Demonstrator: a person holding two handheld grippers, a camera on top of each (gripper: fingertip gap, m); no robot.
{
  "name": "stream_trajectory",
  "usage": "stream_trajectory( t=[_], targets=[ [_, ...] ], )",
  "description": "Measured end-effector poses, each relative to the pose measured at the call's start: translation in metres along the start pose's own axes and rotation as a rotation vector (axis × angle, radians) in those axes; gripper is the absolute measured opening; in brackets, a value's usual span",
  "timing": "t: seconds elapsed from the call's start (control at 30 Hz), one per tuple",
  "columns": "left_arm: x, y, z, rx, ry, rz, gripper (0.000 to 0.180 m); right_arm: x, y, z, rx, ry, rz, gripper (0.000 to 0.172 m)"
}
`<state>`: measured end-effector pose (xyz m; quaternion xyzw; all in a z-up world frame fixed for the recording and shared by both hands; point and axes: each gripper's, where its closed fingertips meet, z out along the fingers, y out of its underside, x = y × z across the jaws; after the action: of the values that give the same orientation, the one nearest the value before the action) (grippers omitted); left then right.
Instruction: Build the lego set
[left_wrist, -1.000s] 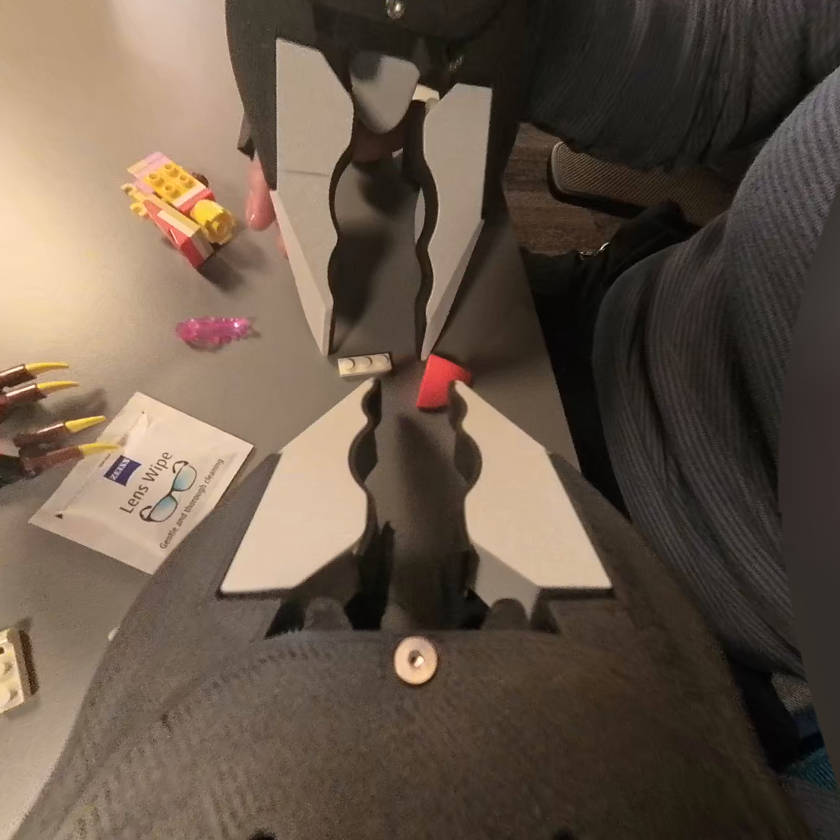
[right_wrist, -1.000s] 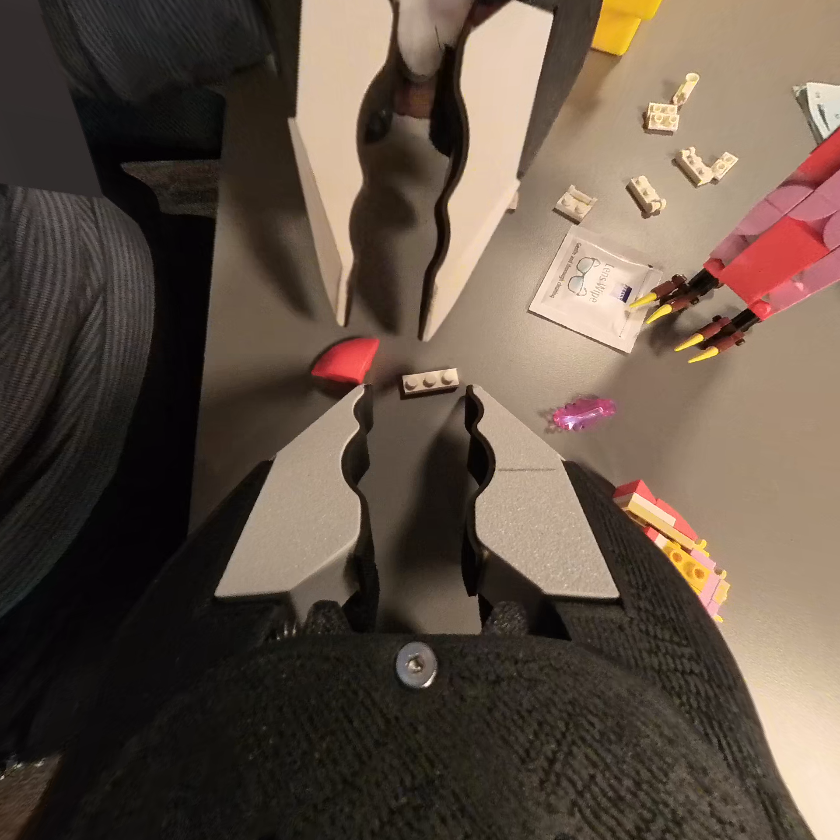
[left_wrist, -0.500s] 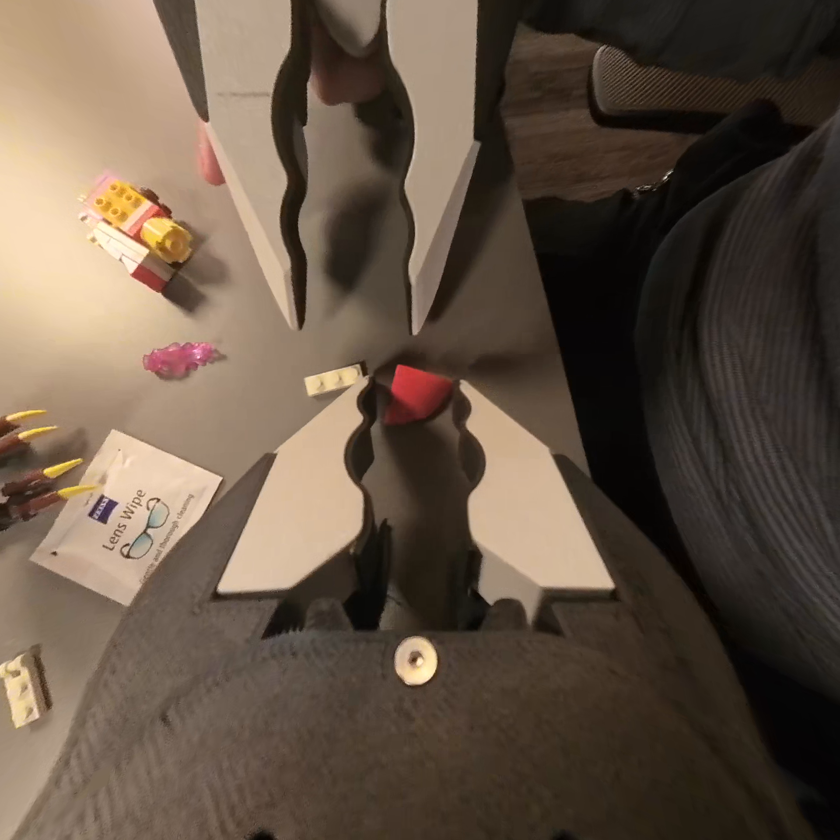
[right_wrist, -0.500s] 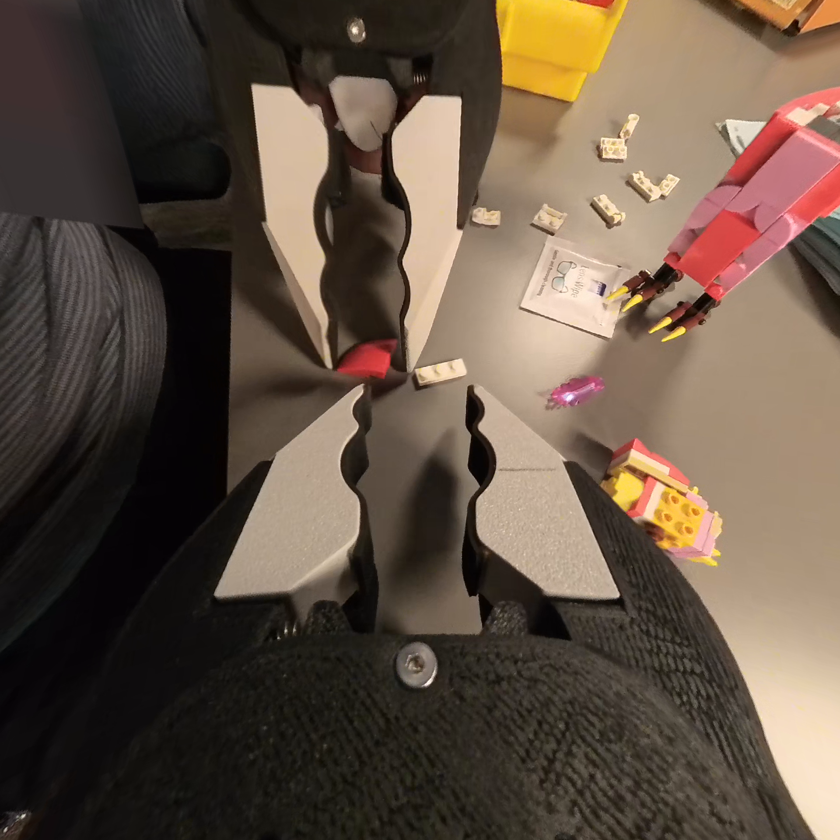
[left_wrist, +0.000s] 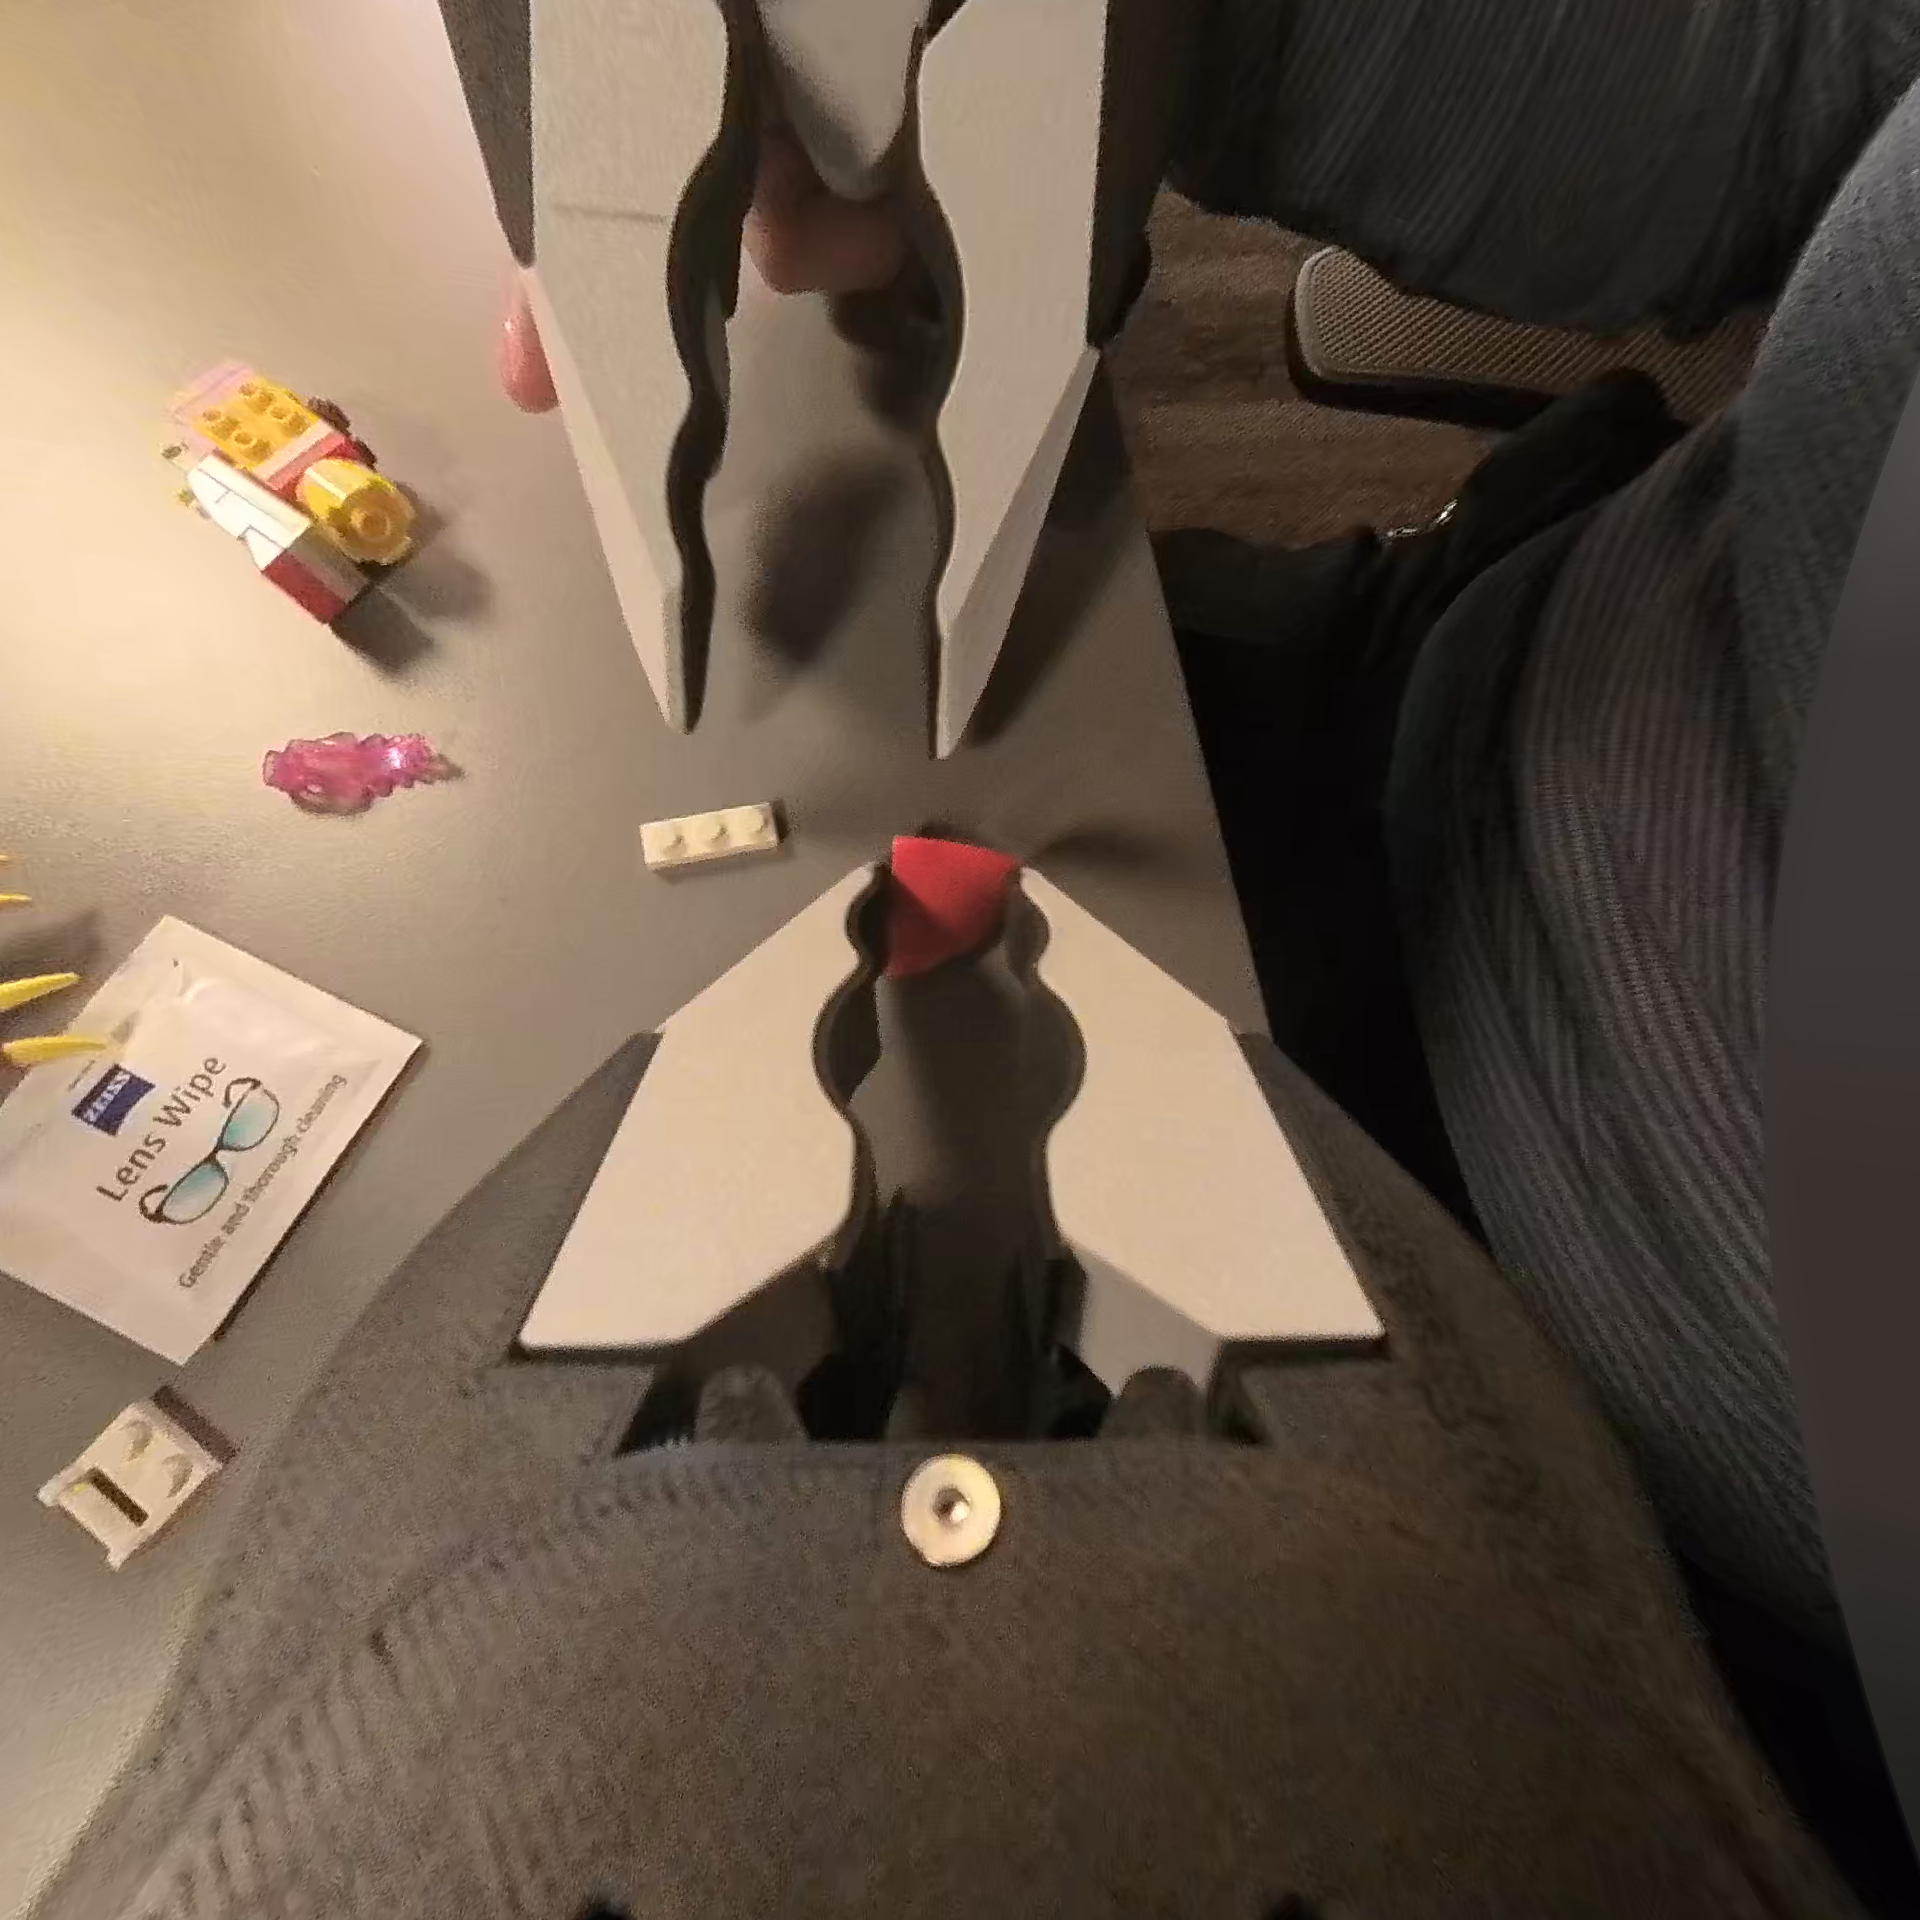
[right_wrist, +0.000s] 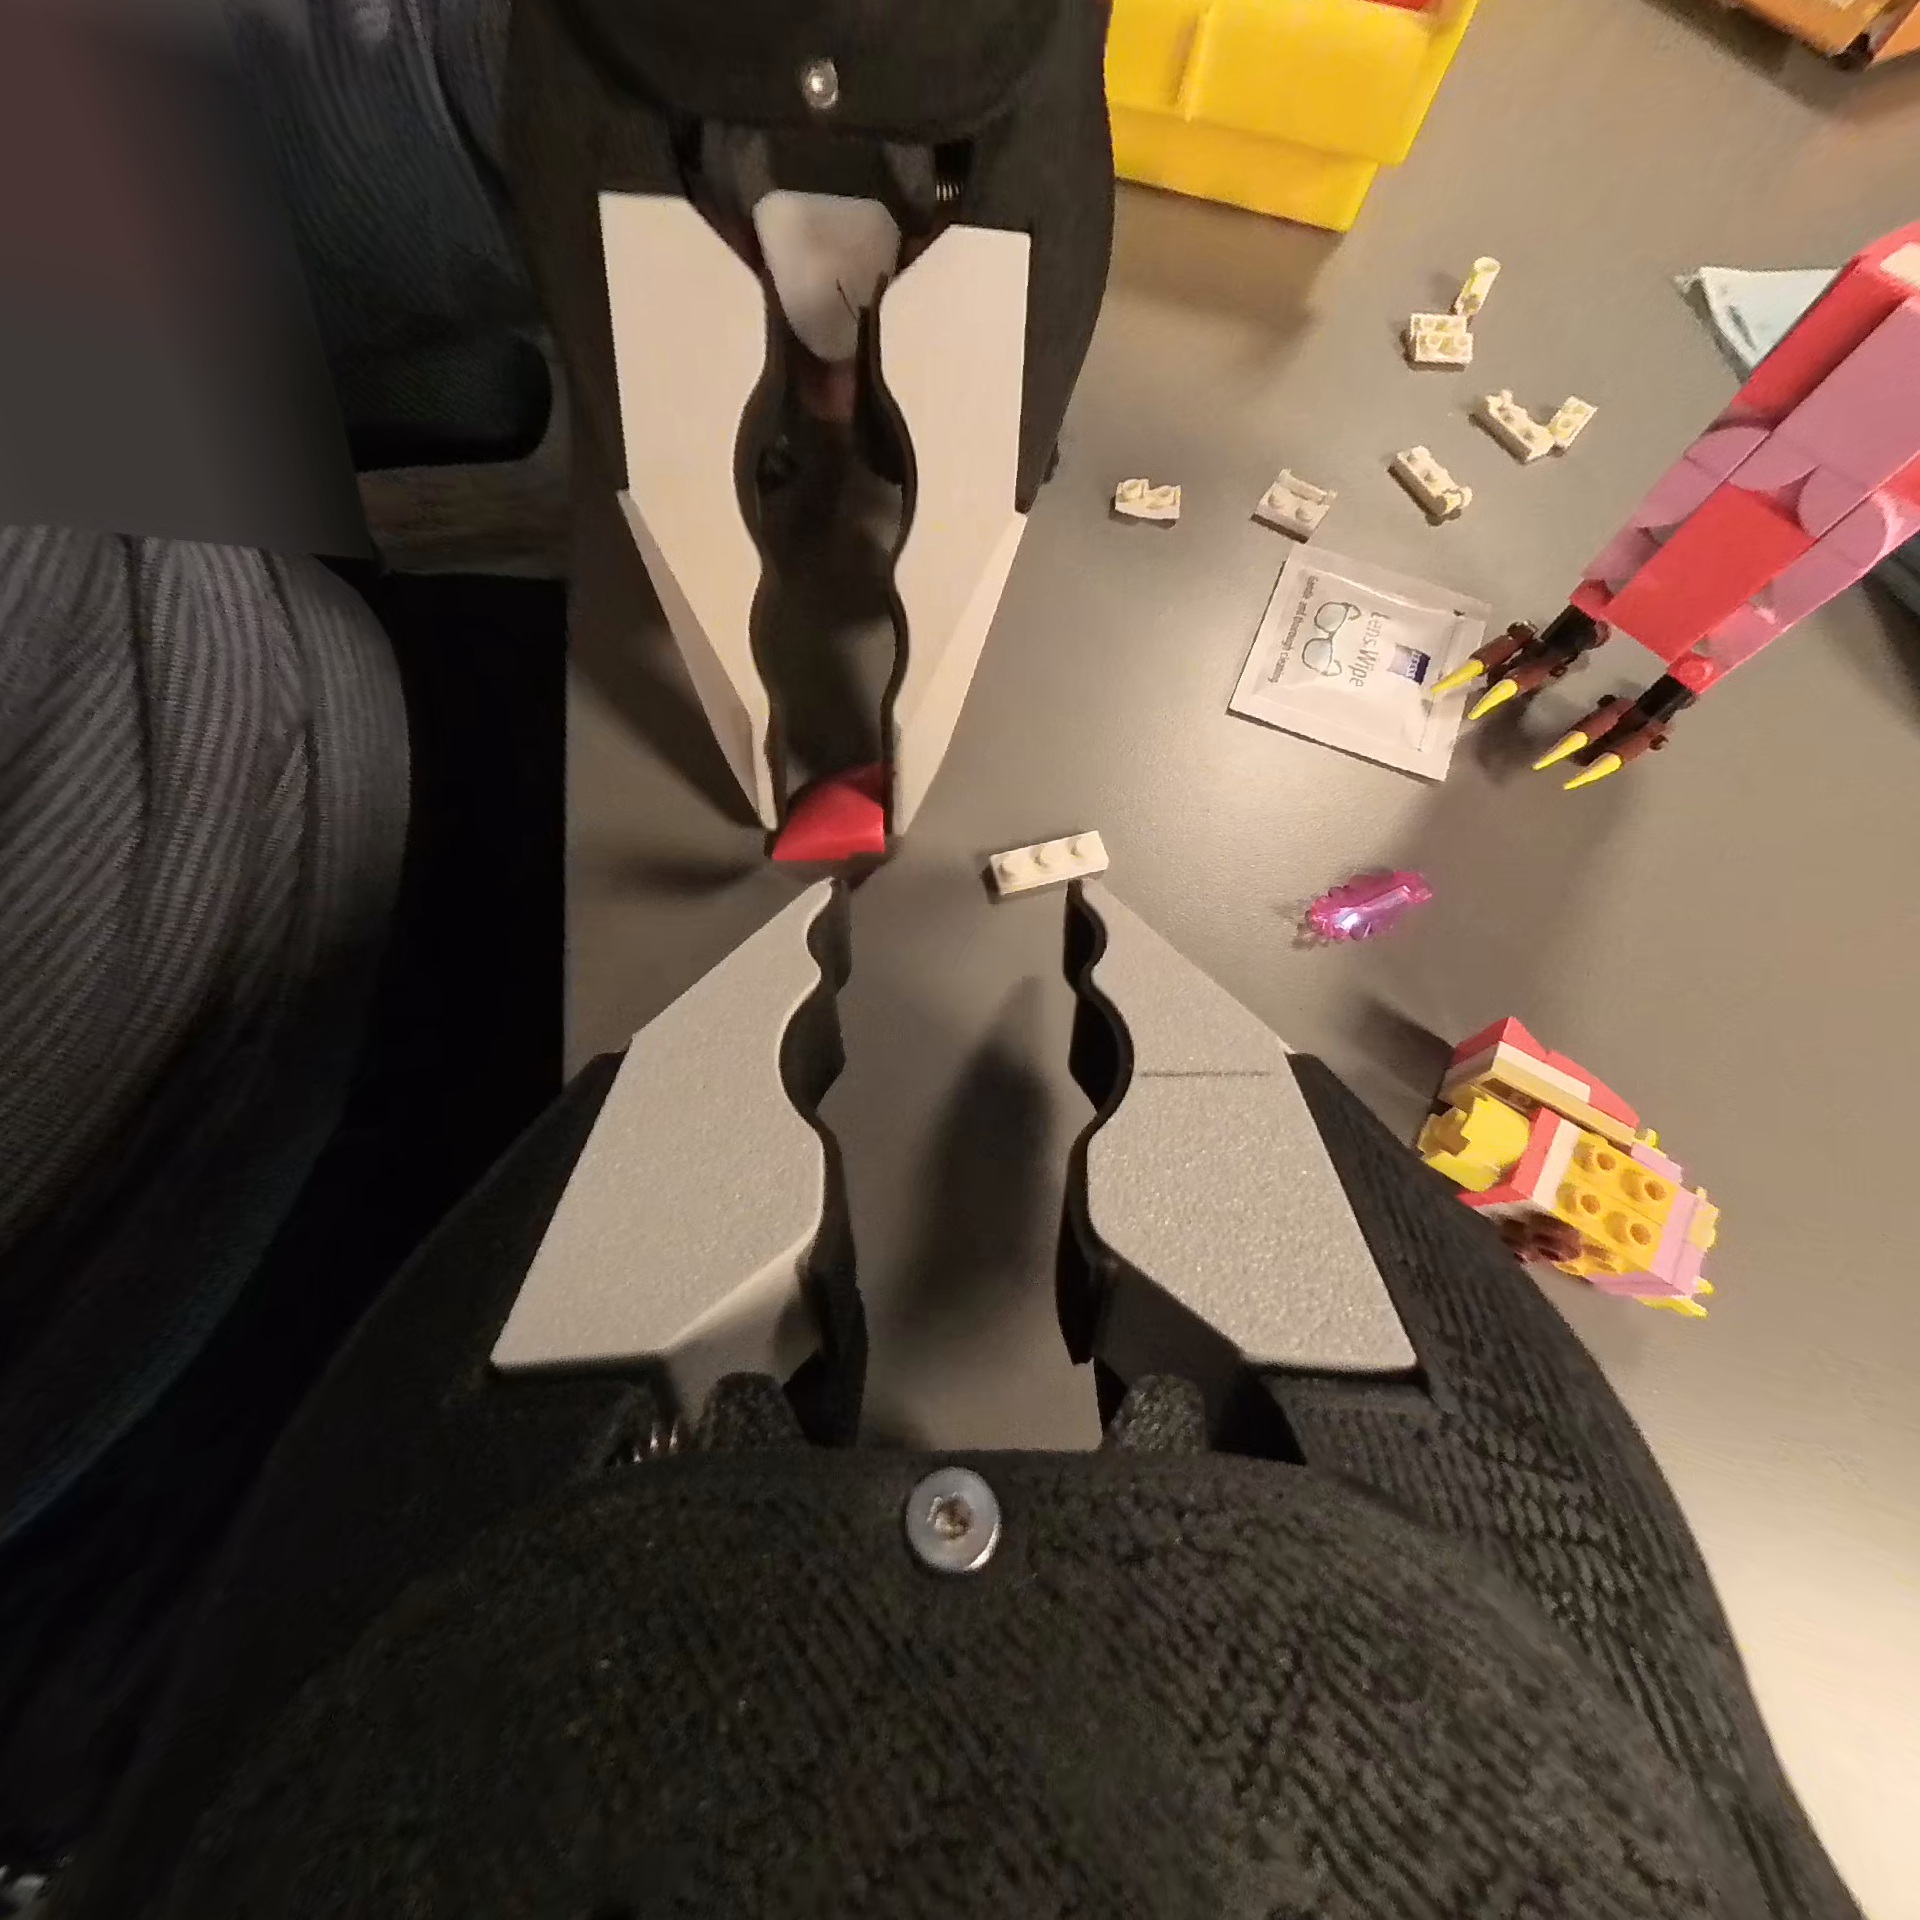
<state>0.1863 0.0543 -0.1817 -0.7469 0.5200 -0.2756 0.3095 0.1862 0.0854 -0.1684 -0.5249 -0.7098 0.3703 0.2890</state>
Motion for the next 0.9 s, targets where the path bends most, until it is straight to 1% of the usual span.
stream_trajectory(
  t=[0.13, 0.2, 0.33, 0.37, 0.43, 0.47, 0.6, 0.67, 0.8, 0.9],
  targets=[
    [-0.007, 0.0, -0.003, 0.014, -0.007, -0.009, 0.017, 0.006, 0.005, 0.006, -0.047, -0.025, 0.031, 0.04],
    [-0.009, 0.0, -0.003, 0.015, -0.007, -0.012, 0.017, 0.009, 0.008, 0.009, -0.073, -0.04, 0.04, 0.037],
    [-0.01, 0.0, -0.004, 0.021, -0.008, -0.01, 0.017, 0.012, 0.006, 0.011, -0.072, -0.041, 0.034, 0.035],
    [-0.01, 0.0, -0.004, 0.022, -0.014, -0.004, 0.017, 0.012, 0.004, 0.01, -0.056, -0.036, 0.025, 0.032],
    [-0.01, 0.0, -0.004, 0.025, -0.026, 0.011, 0.017, 0.006, -0.002, 0.006, -0.007, -0.047, -0.015, 0.017],
    [-0.01, 0.0, -0.004, 0.025, -0.032, 0.021, 0.017, 0.001, -0.005, 0.004, 0.011, -0.065, -0.026, 0.014],
    [-0.01, 0.0, -0.005, 0.029, -0.07, 0.074, 0.017, -0.013, -0.001, 0.012, -0.04, -0.119, 0.022, 0.021],
    [-0.01, -0.001, -0.005, 0.03, -0.097, 0.109, 0.017, -0.016, -0.001, 0.016, -0.058, -0.134, 0.052, 0.02],
    [-0.01, -0.001, -0.006, 0.032, -0.147, 0.171, 0.017, -0.021, -0.003, 0.02, -0.063, -0.179, 0.098, 0.016],
    [-0.01, -0.001, -0.006, 0.032, -0.167, 0.198, 0.017, -0.02, -0.004, 0.02, -0.057, -0.181, 0.115, 0.012]
  ],
)
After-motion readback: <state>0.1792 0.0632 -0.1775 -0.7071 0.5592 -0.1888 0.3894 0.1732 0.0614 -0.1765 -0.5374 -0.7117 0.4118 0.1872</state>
